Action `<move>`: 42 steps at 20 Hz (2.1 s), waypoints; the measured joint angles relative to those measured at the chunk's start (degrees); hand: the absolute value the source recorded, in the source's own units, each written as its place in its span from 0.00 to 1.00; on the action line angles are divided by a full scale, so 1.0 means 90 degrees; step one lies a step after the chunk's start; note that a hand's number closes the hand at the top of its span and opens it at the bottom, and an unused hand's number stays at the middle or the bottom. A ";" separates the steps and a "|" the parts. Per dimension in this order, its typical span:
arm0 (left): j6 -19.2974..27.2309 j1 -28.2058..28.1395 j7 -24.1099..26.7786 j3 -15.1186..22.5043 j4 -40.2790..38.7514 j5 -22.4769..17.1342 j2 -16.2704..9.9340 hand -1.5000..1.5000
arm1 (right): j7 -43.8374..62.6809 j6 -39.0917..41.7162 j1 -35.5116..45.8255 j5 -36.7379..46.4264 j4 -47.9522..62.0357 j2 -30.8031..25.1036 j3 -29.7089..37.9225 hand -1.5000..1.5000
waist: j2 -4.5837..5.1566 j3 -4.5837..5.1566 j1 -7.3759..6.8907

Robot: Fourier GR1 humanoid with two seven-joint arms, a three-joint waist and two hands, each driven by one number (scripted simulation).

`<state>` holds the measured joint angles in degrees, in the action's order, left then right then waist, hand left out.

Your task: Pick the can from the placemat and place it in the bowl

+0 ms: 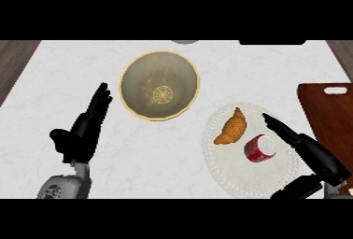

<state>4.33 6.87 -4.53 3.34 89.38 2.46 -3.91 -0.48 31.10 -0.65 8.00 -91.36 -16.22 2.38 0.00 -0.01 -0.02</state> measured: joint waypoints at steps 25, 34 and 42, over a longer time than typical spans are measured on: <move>-0.0157 0.0112 -0.0118 -0.0136 0.0005 0.0075 0.0085 0.50 | -0.2077 -0.1178 0.0587 0.2687 0.1696 0.0034 -0.0991 1.00 | -0.0031 0.0029 0.0000; -0.0127 0.0236 -0.0133 -0.0082 -0.0080 0.0159 0.0155 0.50 | -0.1900 -0.0345 0.0749 0.2995 0.1079 0.1211 -0.2931 1.00 | -0.0014 0.0012 -0.0105; -0.0097 0.0074 -0.0069 -0.0043 -0.0052 0.0185 0.0215 0.50 | -0.1561 -0.0416 0.0714 0.2001 -0.0067 0.1716 -0.4540 1.00 | -0.0013 0.0003 -0.0045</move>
<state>3.46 7.54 -5.14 2.96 88.92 4.12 -1.98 -14.54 27.35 5.77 26.01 -91.97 -0.78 -38.49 -0.11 0.02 -0.43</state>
